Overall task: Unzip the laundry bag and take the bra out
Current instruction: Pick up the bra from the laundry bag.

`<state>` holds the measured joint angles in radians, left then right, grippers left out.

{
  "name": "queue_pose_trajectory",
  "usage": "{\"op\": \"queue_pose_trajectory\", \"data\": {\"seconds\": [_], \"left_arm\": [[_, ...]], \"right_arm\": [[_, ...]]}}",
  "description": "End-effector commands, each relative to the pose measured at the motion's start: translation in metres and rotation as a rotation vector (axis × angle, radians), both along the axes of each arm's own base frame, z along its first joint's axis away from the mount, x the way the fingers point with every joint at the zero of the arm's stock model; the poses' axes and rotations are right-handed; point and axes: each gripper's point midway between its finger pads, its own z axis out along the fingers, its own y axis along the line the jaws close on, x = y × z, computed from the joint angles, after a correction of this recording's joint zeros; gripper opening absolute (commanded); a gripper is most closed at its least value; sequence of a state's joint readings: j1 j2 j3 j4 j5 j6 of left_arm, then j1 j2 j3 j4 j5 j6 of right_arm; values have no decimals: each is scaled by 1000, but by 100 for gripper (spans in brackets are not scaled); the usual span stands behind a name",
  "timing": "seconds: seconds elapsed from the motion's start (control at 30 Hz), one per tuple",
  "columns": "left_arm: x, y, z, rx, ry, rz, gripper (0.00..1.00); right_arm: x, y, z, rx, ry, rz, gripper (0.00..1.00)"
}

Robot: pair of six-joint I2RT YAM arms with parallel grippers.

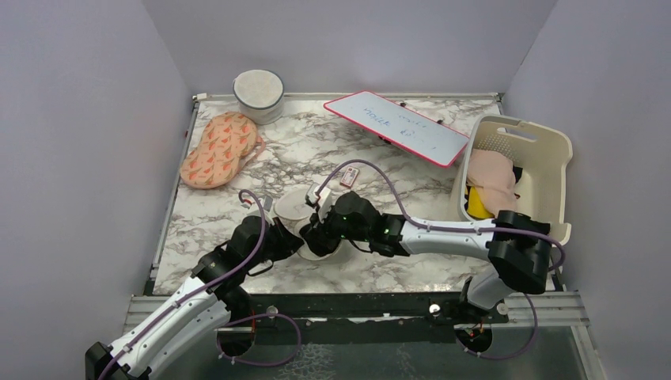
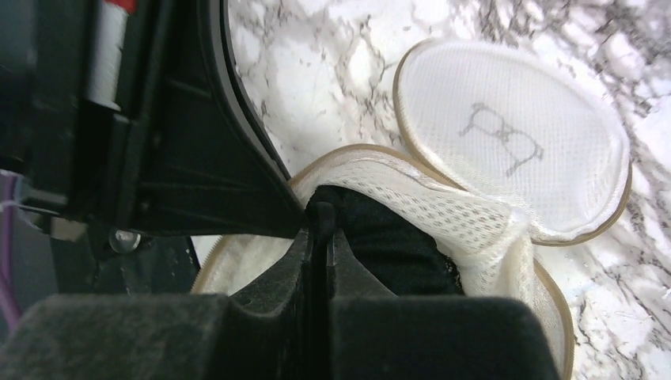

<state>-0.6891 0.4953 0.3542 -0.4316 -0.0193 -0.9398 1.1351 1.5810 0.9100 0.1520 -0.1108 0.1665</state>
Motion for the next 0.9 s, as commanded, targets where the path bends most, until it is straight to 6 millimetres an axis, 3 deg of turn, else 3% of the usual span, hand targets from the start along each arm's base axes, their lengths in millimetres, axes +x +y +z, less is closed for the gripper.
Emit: {"op": "queue_pose_trajectory", "data": {"seconds": [0.0, 0.27, 0.47, 0.7, 0.87], "left_arm": [[1, -3, 13, -18, -38, -21, 0], [0, -6, 15, -27, -40, -34, 0], [-2, -17, 22, -59, -61, -99, 0], [-7, -29, 31, -95, -78, -180, 0], [-6, -26, 24, -82, -58, -154, 0]], "right_arm": [[15, 10, 65, 191, -48, -99, 1], [22, 3, 99, 373, -21, -207, 1], [32, 20, 95, 416, 23, -249, 1], [71, 23, 77, 362, 60, -490, 1], [69, 25, 94, 350, 100, -495, 1]]}}
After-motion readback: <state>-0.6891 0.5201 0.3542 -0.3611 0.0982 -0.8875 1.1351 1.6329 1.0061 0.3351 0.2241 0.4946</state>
